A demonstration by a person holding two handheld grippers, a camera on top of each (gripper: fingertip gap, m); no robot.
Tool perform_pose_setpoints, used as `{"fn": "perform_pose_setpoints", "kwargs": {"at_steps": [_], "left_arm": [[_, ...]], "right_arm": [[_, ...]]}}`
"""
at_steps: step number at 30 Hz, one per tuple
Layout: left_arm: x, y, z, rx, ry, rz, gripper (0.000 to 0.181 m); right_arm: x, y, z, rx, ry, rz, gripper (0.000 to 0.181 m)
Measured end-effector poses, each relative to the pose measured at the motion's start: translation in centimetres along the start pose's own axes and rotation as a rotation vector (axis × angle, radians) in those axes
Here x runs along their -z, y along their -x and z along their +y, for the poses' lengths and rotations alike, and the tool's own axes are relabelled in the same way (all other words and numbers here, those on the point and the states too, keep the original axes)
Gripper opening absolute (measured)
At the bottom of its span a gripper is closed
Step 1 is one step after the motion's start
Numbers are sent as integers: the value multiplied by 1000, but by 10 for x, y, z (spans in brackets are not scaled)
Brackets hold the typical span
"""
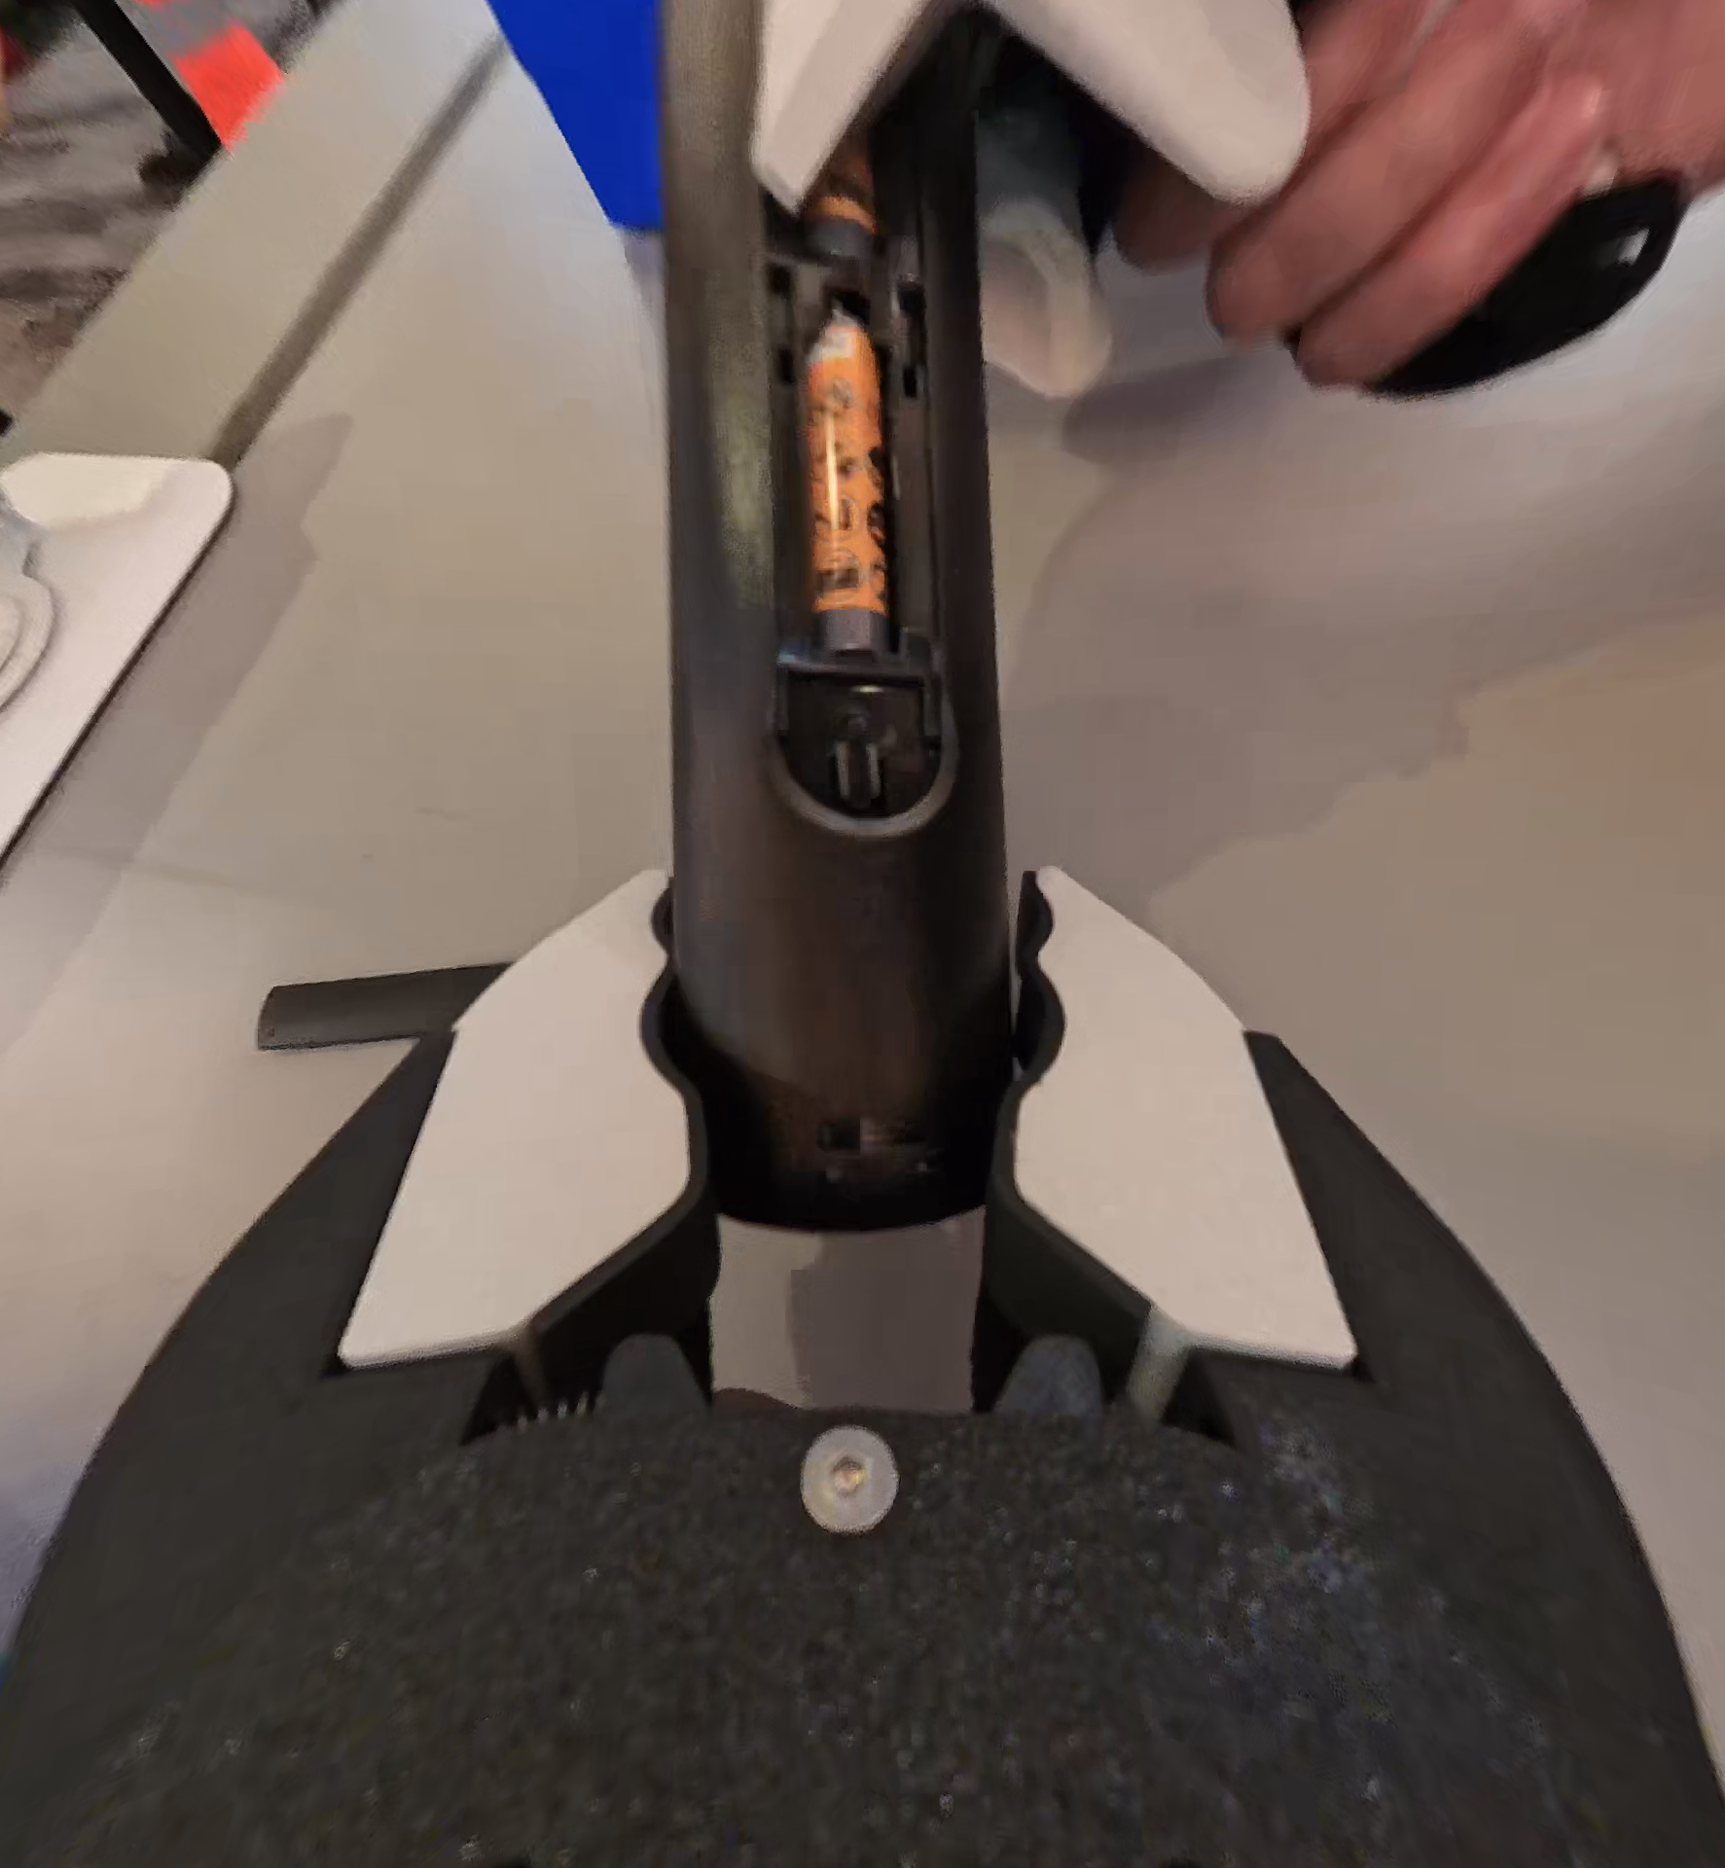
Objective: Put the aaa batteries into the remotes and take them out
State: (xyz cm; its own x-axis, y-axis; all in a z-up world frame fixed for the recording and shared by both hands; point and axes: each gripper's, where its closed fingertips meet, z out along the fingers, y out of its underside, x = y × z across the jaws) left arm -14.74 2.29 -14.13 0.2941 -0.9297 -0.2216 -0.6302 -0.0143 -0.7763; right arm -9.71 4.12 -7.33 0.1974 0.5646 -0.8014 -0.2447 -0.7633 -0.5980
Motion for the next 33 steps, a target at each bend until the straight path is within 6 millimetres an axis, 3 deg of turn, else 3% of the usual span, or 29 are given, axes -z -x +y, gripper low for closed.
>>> {"fn": "perform_pose_setpoints", "kwargs": {"at_steps": [3,7,13,16,25,28,30,33], "left_arm": [[4,8,-4,101,-74,-3,73],[-3,13,7,83,-10,-69,78],[-21,11,-11,-17,53,-103,78],[-25,11,-15,-38,88,-80,62],[-28,9,-14,-30,140,56,60],[-28,11,-12,0,131,47,60],[-27,14,-11,23,98,44,60],[-27,15,1,55,102,48,59]], "right_arm": [[6,-3,-9,3,-43,30,20],[13,-7,-16,131,-20,167,20],[-2,6,-9,247,33,249,21],[-3,5,-6,196,46,234,21],[6,-15,-2,-69,10,99,21],[9,-14,-3,19,46,104,29],[15,-17,-5,133,73,168,40],[28,-20,-11,316,93,295,41]]}}
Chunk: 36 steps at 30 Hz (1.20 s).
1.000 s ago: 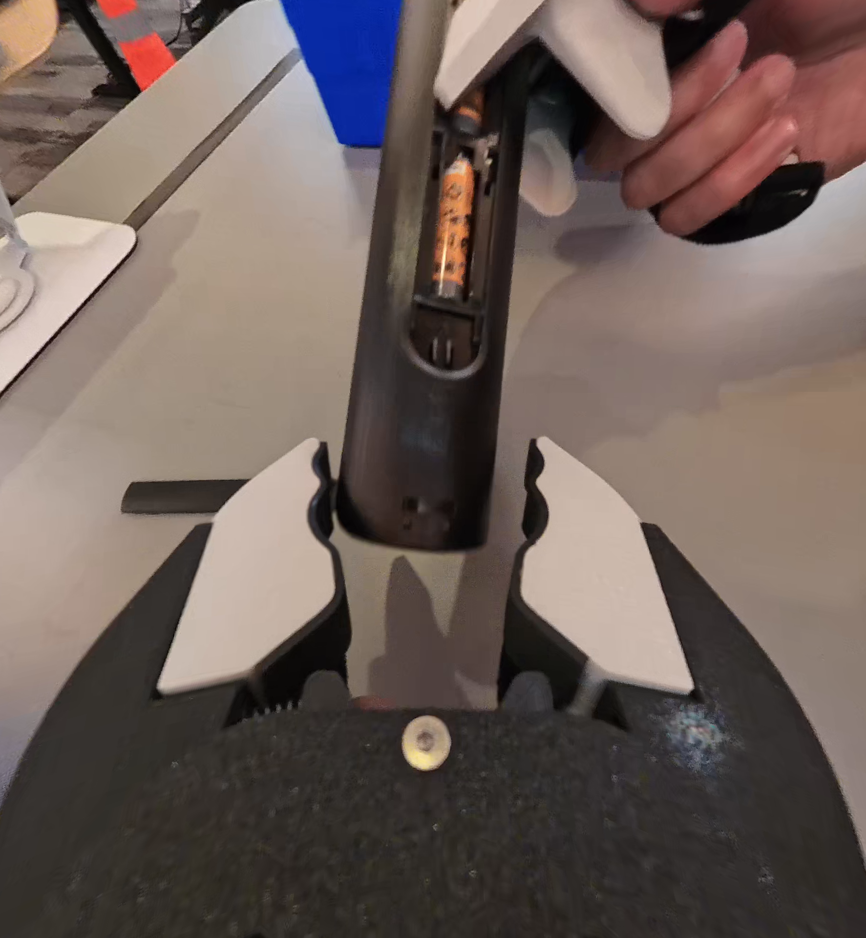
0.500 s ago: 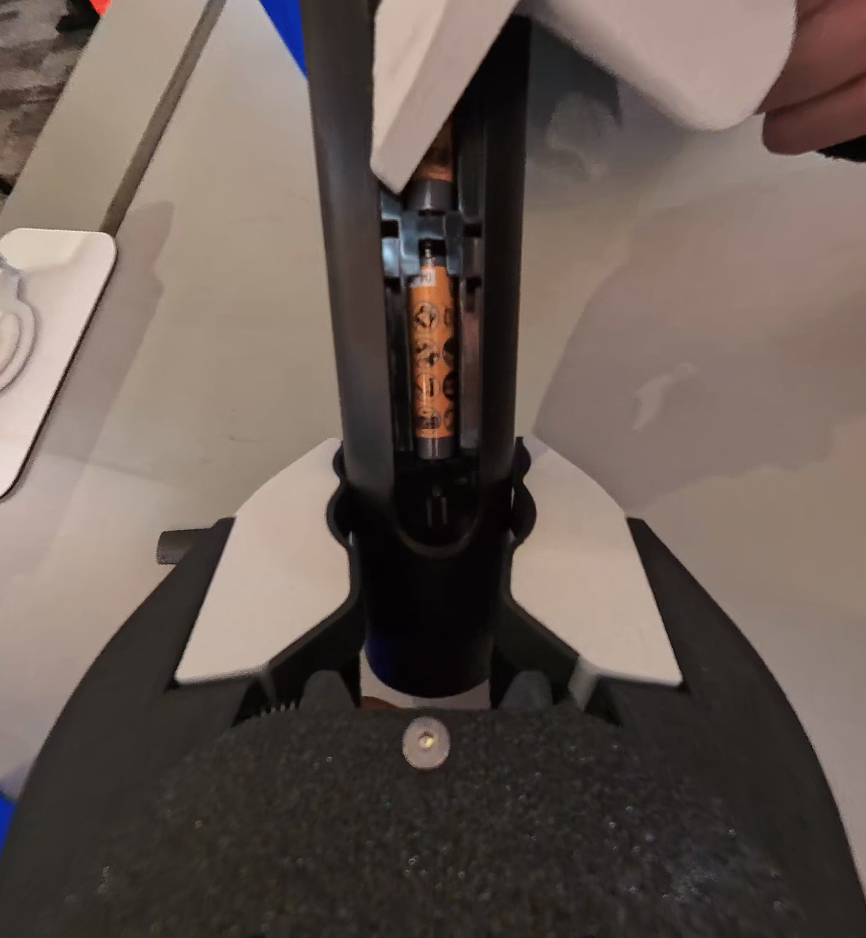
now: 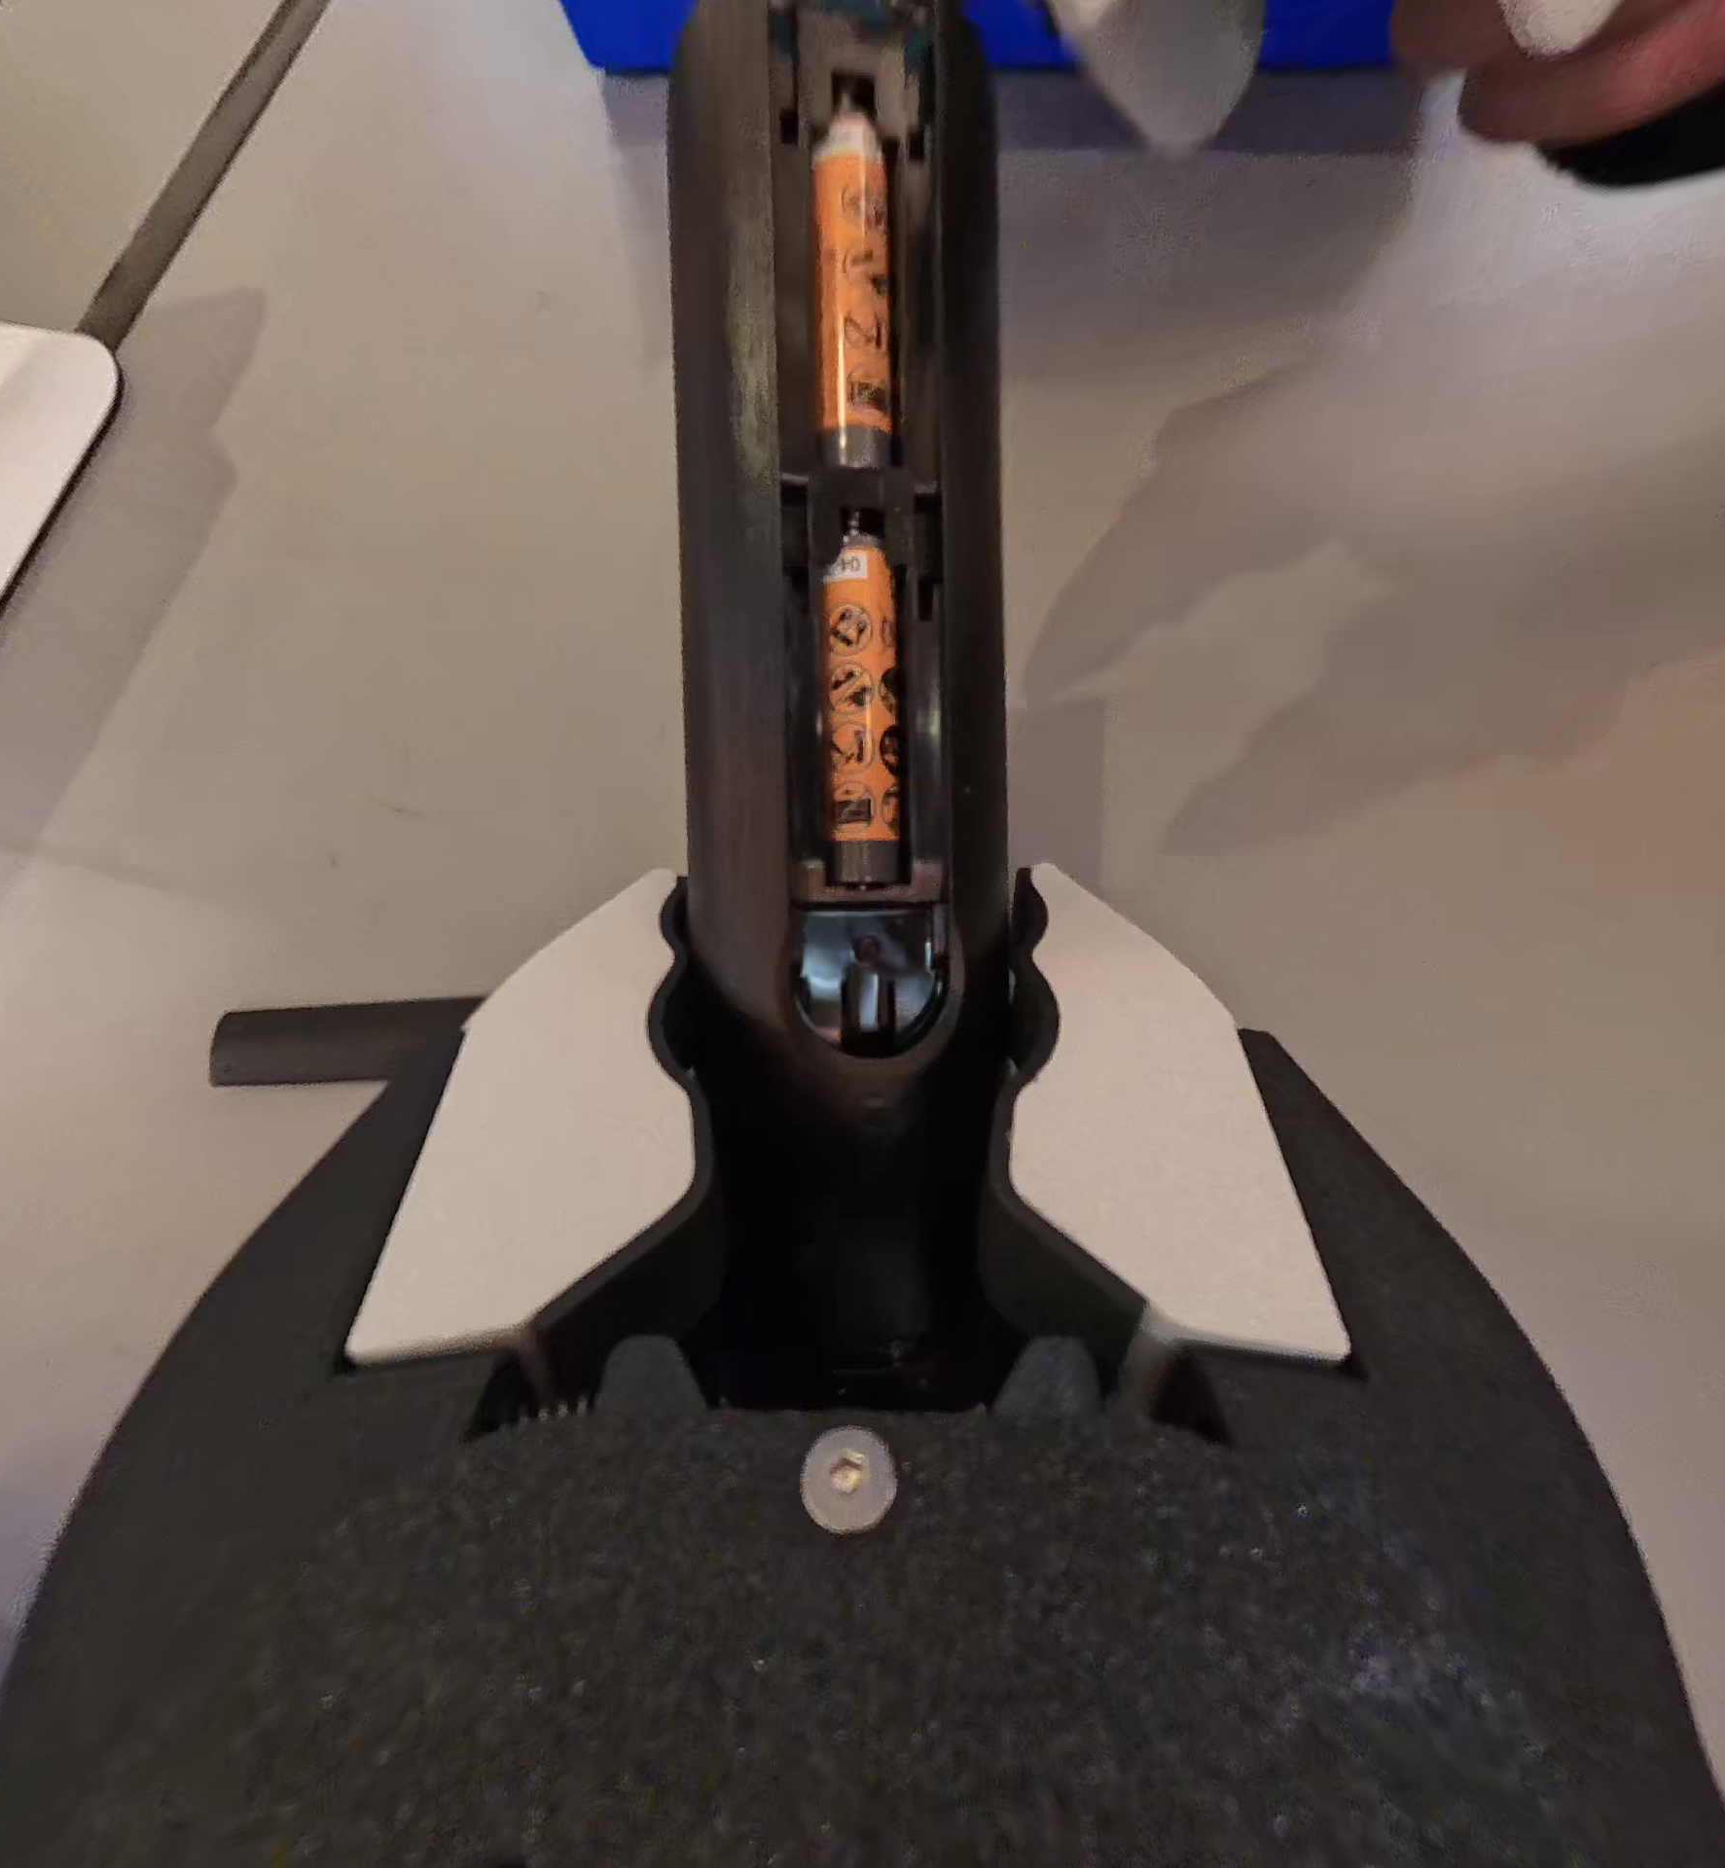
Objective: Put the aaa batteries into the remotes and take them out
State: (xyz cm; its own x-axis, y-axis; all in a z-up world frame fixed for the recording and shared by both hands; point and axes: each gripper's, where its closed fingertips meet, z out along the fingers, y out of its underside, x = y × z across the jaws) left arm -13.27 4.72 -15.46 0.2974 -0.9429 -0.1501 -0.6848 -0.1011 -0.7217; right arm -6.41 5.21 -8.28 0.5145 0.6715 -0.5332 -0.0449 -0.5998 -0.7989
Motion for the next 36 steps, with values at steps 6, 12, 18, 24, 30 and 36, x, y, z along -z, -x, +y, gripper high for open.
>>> {"fn": "perform_pose_setpoints", "kwargs": {"at_steps": [6,12,18,24,30,36], "left_arm": [[4,-10,9,-5,-6,30,59],[-1,-14,11,-41,-7,11,59],[-2,-14,10,-63,-13,-13,59],[-6,-15,16,-81,26,-26,58],[4,-12,7,-94,-29,-32,50],[0,-14,10,-83,-36,-7,51]], "right_arm": [[4,-24,10,128,80,215,35],[-6,-16,20,-180,50,-51,24],[-4,-13,22,-152,86,-58,16],[-6,-20,32,-122,125,2,16],[-8,-20,32,-130,82,-3,15],[-8,-22,36,-203,83,-50,14]]}}
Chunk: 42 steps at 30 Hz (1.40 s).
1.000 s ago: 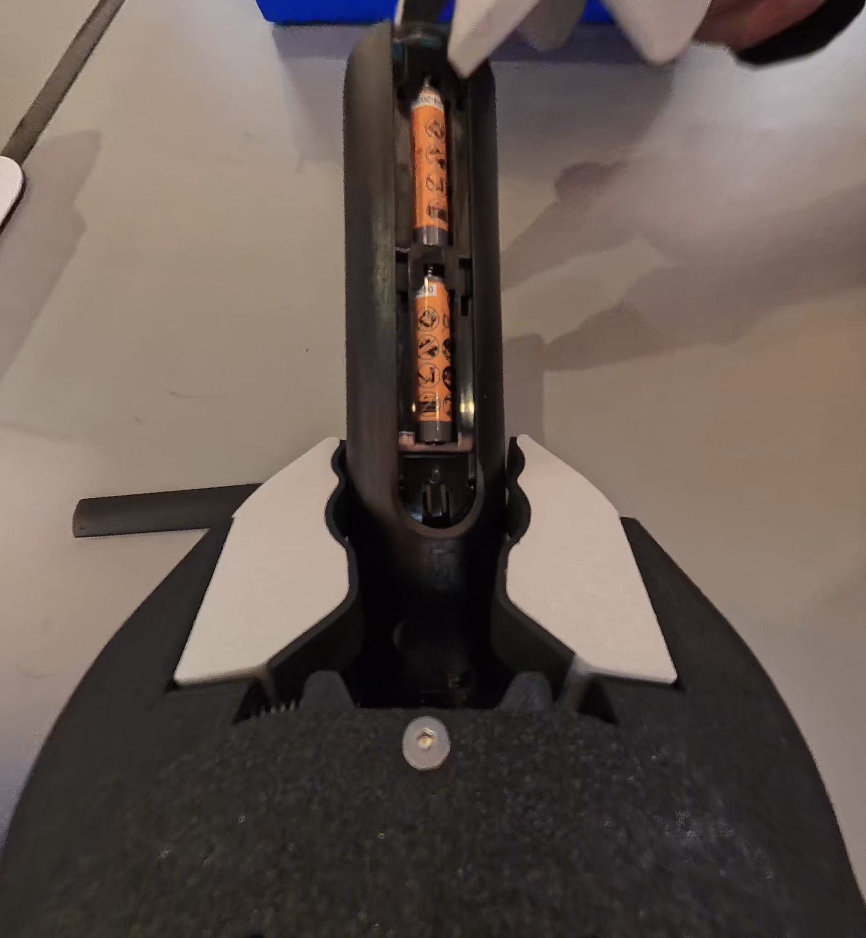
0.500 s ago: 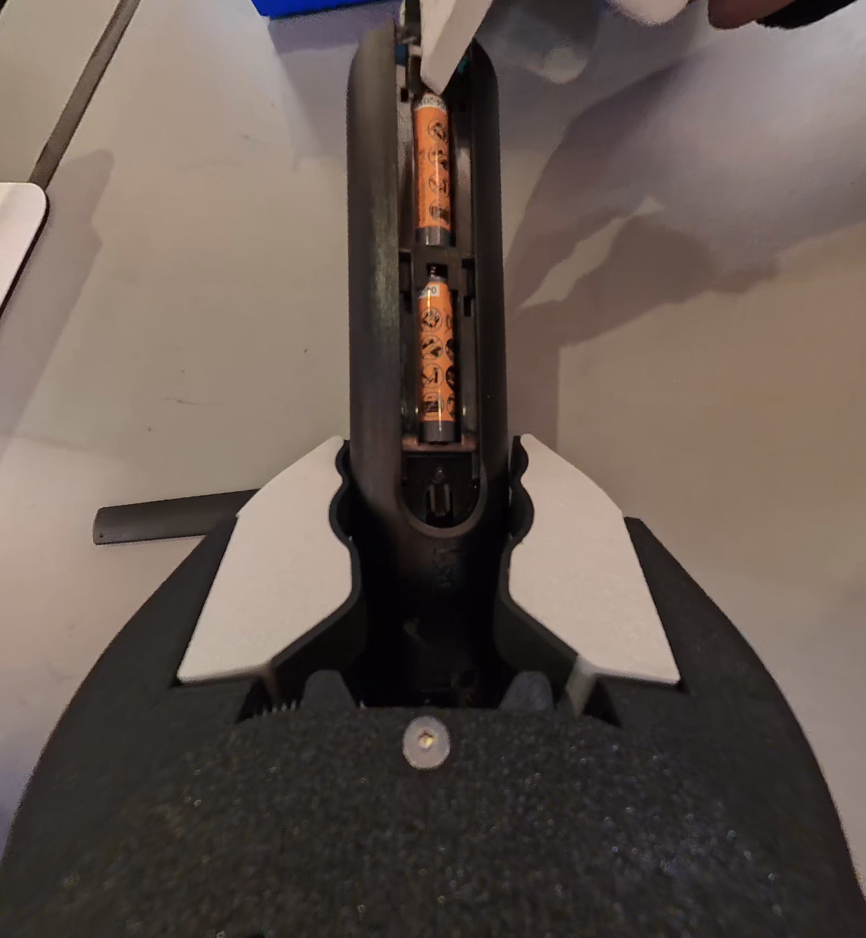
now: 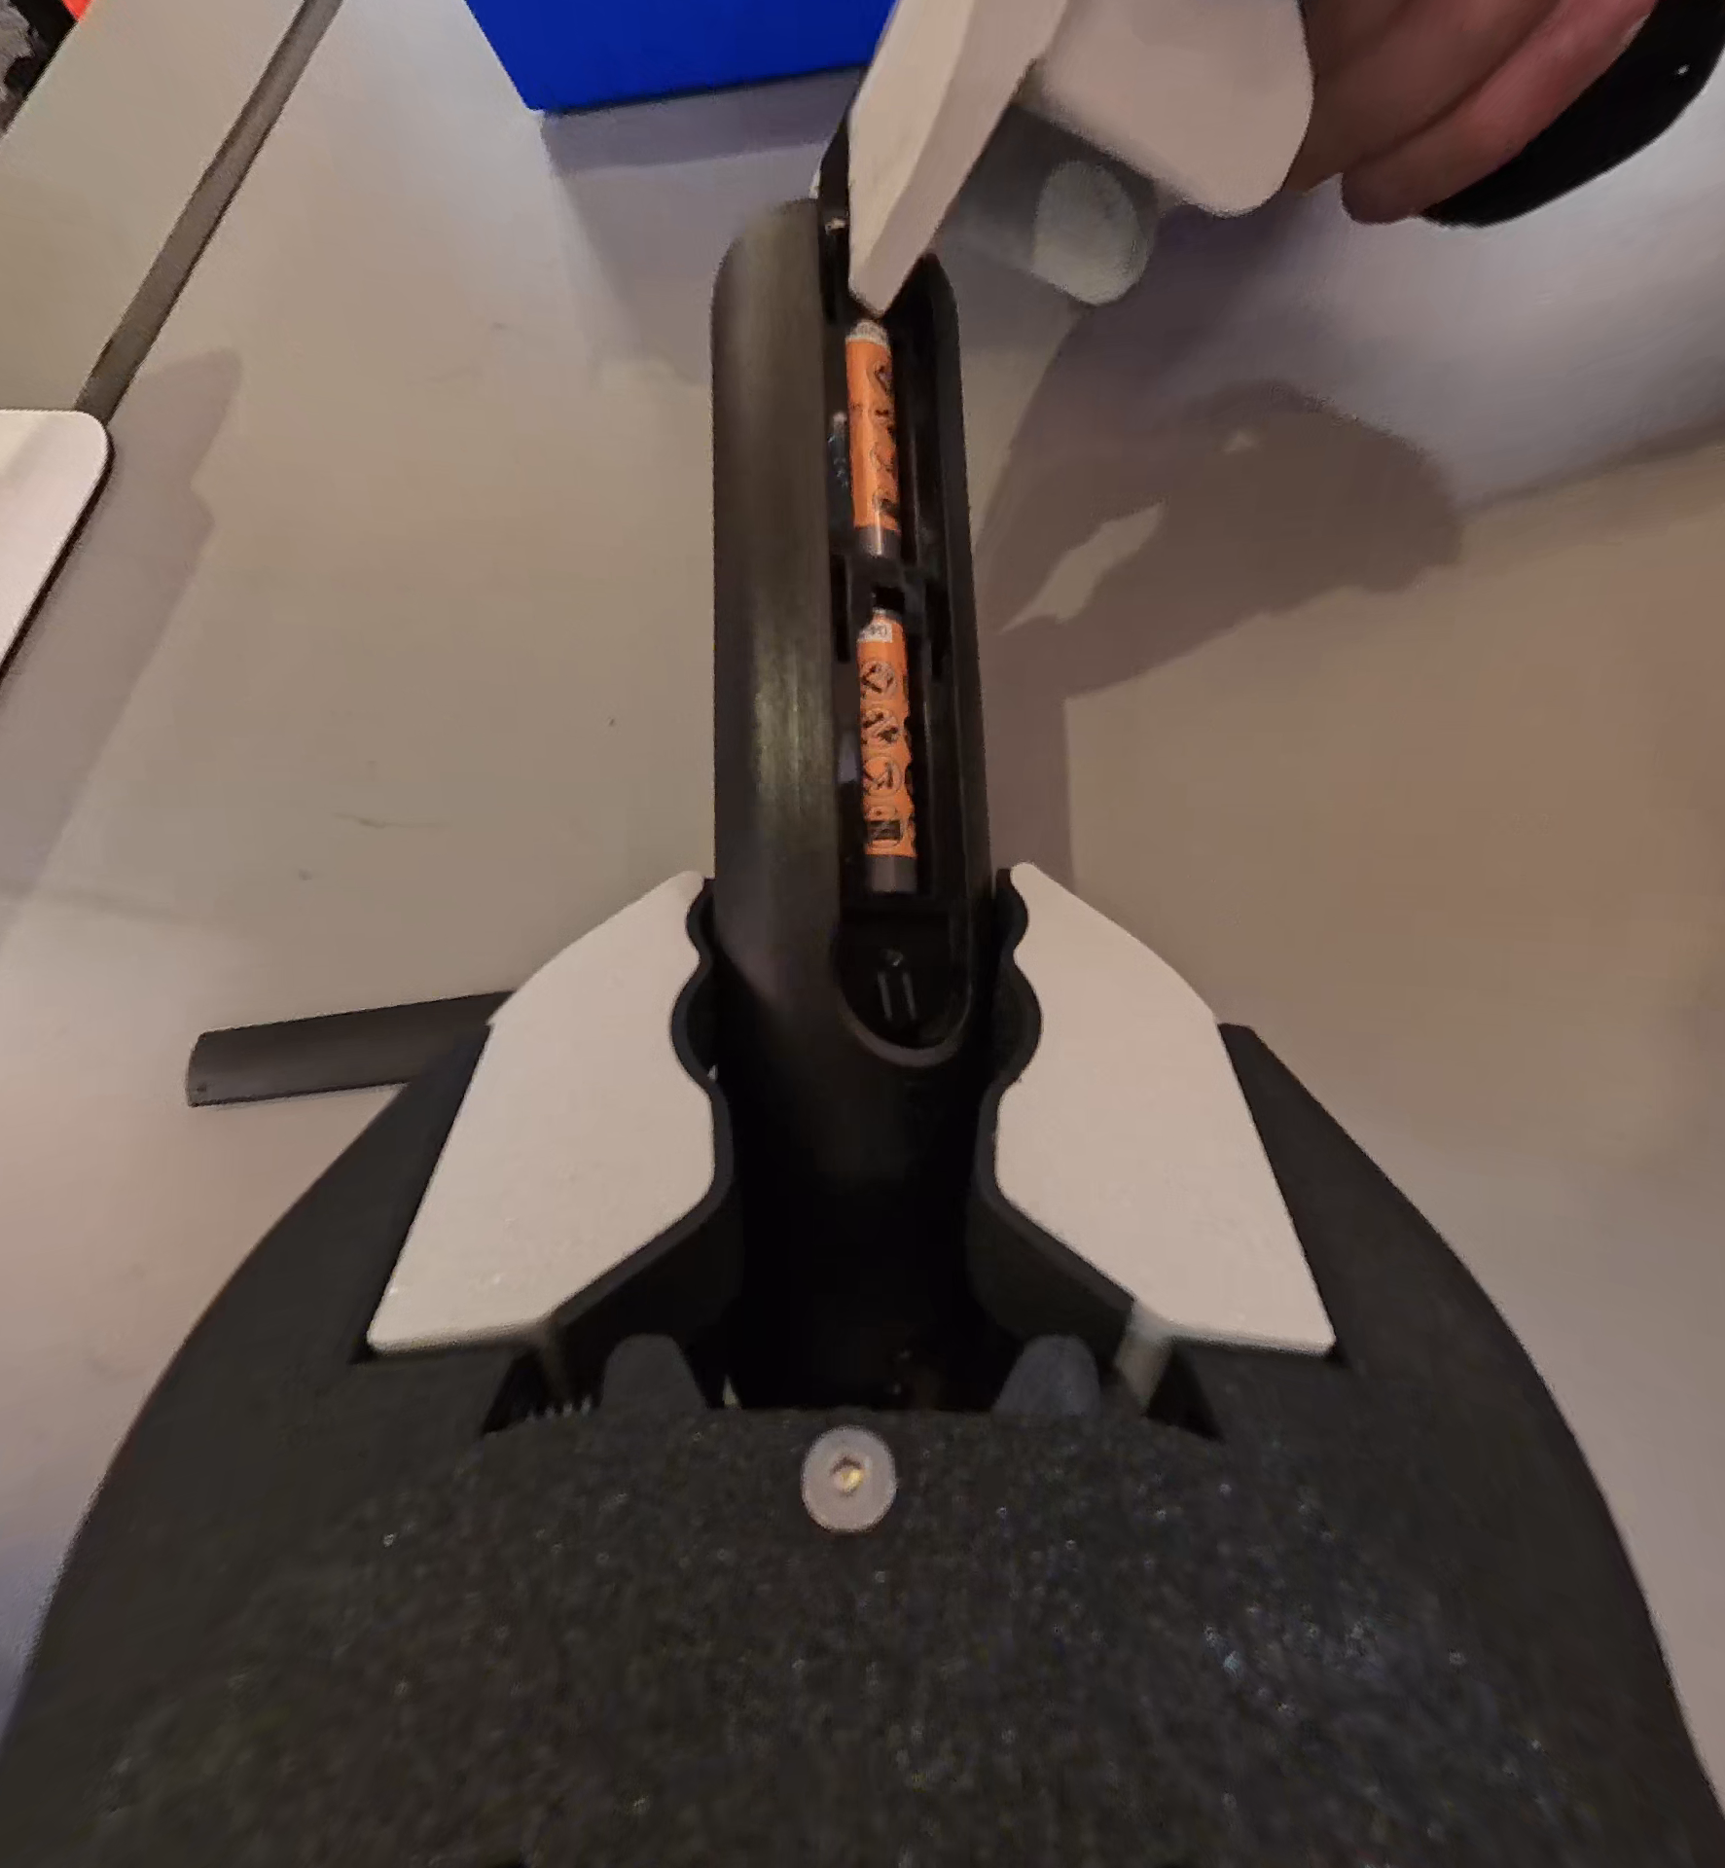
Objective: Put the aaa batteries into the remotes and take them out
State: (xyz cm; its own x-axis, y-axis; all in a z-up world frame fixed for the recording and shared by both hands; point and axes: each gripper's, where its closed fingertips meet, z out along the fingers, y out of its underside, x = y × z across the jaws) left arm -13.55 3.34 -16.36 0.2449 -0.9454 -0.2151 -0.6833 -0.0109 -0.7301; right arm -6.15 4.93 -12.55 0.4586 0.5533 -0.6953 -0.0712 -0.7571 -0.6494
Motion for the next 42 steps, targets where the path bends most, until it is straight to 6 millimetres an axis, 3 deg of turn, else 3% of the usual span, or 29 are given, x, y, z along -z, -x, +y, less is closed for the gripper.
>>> {"fn": "perform_pose_setpoints", "kwargs": {"at_steps": [8,12,15,18,20,23,25,27,29,32,35,38,42], "left_arm": [[-17,-12,14,-103,67,-8,57],[-16,-7,15,-121,79,-42,55],[-14,-4,18,-114,115,-45,53],[-11,-2,14,-115,97,-64,53],[-6,-6,1,-75,24,-24,52],[-3,-7,-3,-69,8,-17,52],[-3,-11,-6,-64,-11,5,52],[-4,-17,-8,-73,-21,28,53],[-6,-15,-6,-112,-6,-7,53],[-6,-13,-9,-132,-29,-31,53],[11,8,-24,-125,-174,-143,55],[30,28,-35,19,-296,-132,71],[32,24,-40,105,-394,-30,76]], "right_arm": [[-4,-9,8,-156,18,-57,14],[-5,-16,12,-208,24,-54,14],[-7,-13,12,-190,24,-50,14],[-5,5,5,-146,16,-153,17],[-4,10,6,-116,38,-197,25],[-7,6,12,-69,52,-182,47],[-13,13,15,-99,60,-230,50],[-20,16,17,-132,53,-262,44],[-22,21,16,-211,27,-321,22],[-20,19,16,-241,10,-323,20],[-9,13,0,-308,-82,-321,20],[11,2,-19,-360,-190,-308,21],[24,24,-37,-424,-262,-451,20]]}}
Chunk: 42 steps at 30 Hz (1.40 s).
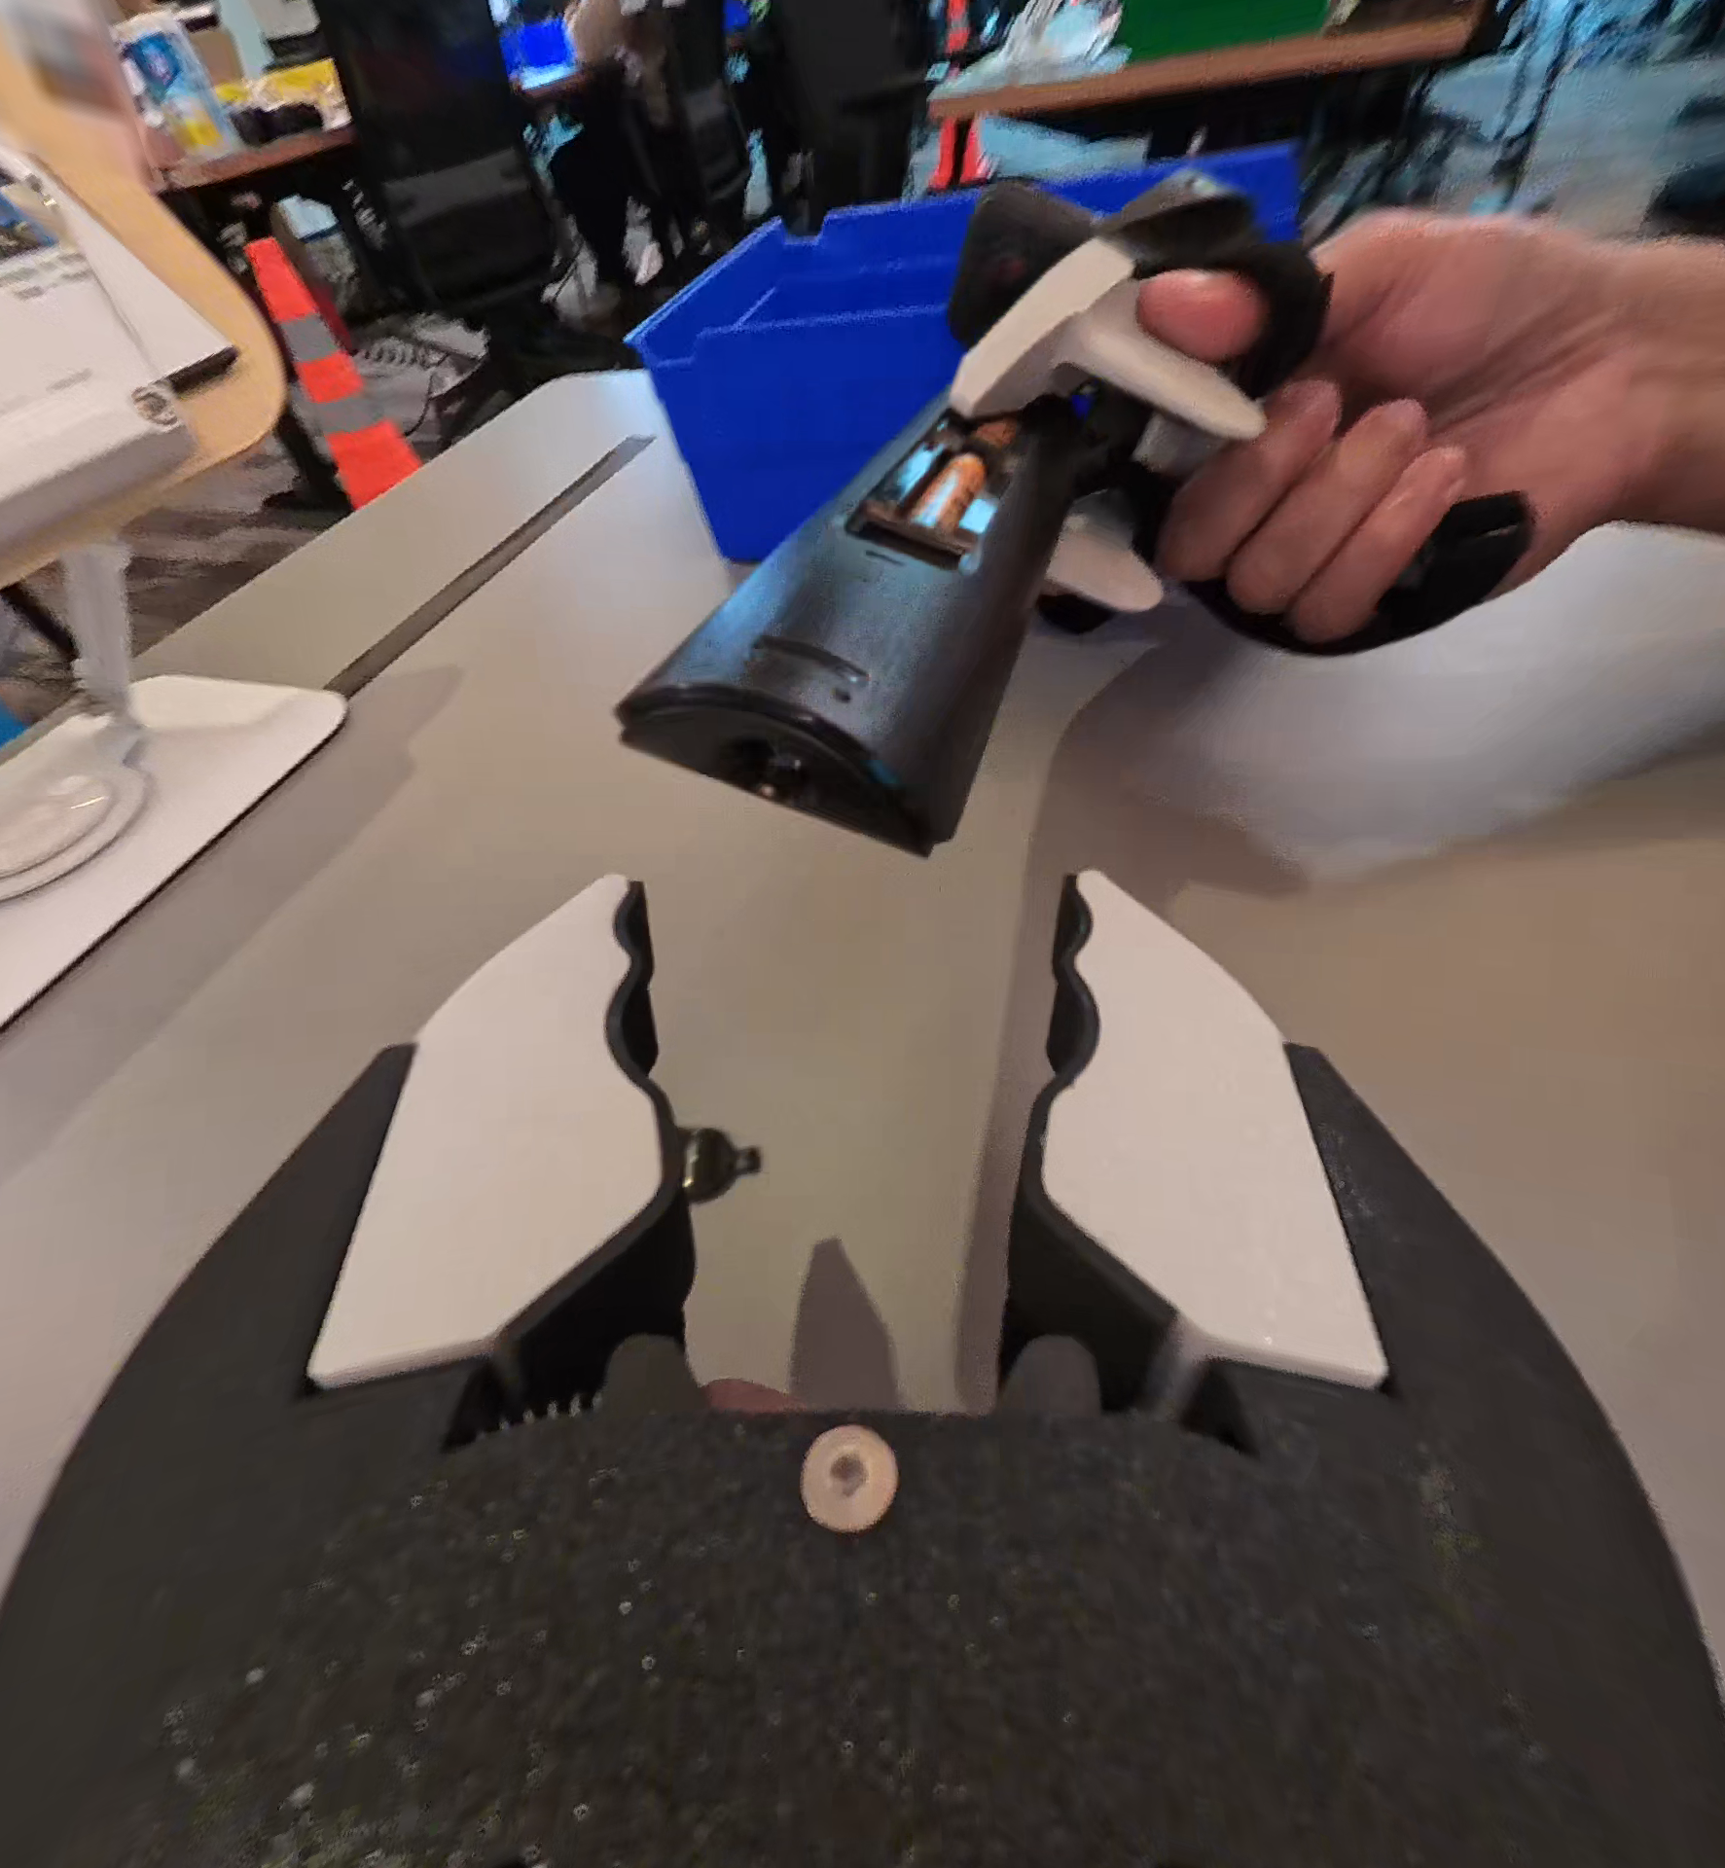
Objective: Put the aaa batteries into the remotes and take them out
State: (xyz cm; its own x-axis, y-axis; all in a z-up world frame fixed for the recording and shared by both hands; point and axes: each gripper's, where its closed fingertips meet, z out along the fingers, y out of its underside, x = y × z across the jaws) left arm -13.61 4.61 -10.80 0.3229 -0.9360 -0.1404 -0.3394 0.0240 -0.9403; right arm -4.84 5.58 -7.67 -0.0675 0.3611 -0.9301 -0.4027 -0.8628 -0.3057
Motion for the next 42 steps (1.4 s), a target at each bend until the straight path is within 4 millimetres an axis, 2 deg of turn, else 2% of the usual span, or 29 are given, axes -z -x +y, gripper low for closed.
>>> {"fn": "perform_pose_setpoints", "kwargs": {"at_steps": [4,6,9,12,18,22,25,27,30,33,36,40,42], "left_arm": [[-2,-20,-22,52,-165,92,76],[-2,-27,-35,47,-225,105,76],[0,-34,-46,27,-265,113,75],[2,-35,-45,-12,-259,100,68],[2,-31,-41,18,-239,96,61],[6,-31,-43,67,-261,134,59],[12,-33,-50,88,-306,160,58],[15,-31,-52,111,-320,172,58],[19,-25,-49,162,-332,184,52],[19,-18,-44,228,-329,202,53],[15,-16,-40,297,-332,225,53],[14,-14,-42,390,-356,240,53],[13,-13,-42,424,-361,247,53]], "right_arm": [[-15,12,11,3,28,-55,19],[-26,17,23,-59,45,-123,19],[-41,14,46,-135,96,-162,20],[-43,11,52,-235,100,-209,19],[-45,5,54,-282,89,-208,20],[-47,5,56,-214,107,-174,23],[-45,8,58,-55,172,-120,29],[-40,8,56,84,199,-71,42],[-31,8,50,370,235,12,56],[-29,11,54,700,296,96,62],[-30,-5,62,1072,376,258,50],[-32,2,64,1467,316,354,43],[-30,0,66,1588,326,391,32]]}}
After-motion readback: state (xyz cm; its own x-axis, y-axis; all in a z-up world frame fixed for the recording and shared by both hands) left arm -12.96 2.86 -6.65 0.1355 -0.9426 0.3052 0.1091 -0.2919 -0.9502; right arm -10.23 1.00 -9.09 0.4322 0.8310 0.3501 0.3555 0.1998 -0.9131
